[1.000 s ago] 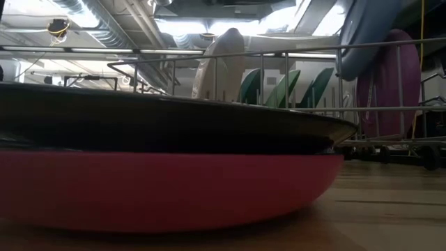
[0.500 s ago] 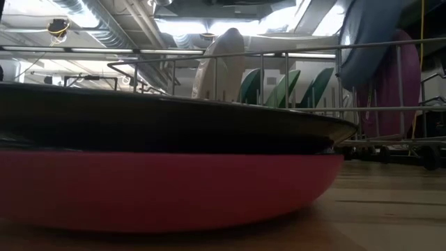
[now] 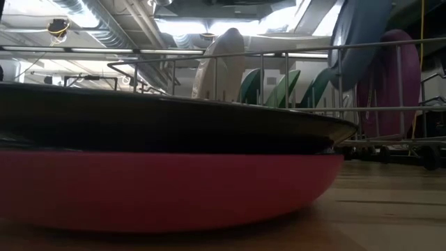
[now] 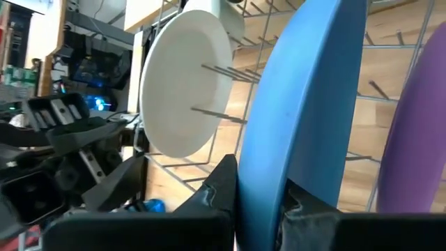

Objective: Sort dishes
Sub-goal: Put the blue in the dish rack

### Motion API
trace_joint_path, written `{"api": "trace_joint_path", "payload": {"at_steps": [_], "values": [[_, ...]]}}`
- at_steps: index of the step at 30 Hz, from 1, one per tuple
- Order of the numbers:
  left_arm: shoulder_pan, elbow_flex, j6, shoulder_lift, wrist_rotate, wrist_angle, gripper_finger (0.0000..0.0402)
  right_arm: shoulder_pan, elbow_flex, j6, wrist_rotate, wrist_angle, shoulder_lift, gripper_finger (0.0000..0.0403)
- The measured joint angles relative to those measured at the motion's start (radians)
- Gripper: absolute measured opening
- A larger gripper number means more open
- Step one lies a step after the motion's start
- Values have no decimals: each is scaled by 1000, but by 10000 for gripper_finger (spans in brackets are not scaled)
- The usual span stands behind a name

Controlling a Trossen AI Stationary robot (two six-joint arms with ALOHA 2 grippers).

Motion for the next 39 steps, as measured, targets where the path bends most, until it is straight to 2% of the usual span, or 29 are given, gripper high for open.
{"api": "trace_joint_path", "payload": {"at_steps": [18, 25, 29, 34, 39], "values": [[0, 0, -46, 0, 0, -49, 141, 0, 0, 3, 62, -10, 99, 26], [-1, 0, -49, 0, 1, -82, 141, 0, 0, 7, 62, -75, 157, 28], [-1, 1, -49, 1, 1, -90, 141, 0, 0, -5, 67, -104, 172, 42], [-1, 1, -49, 1, 1, -105, 141, 0, 0, -124, 61, -116, 177, 66], [-1, 1, -49, 1, 1, -105, 141, 0, 0, -160, 62, -141, 177, 78]]}}
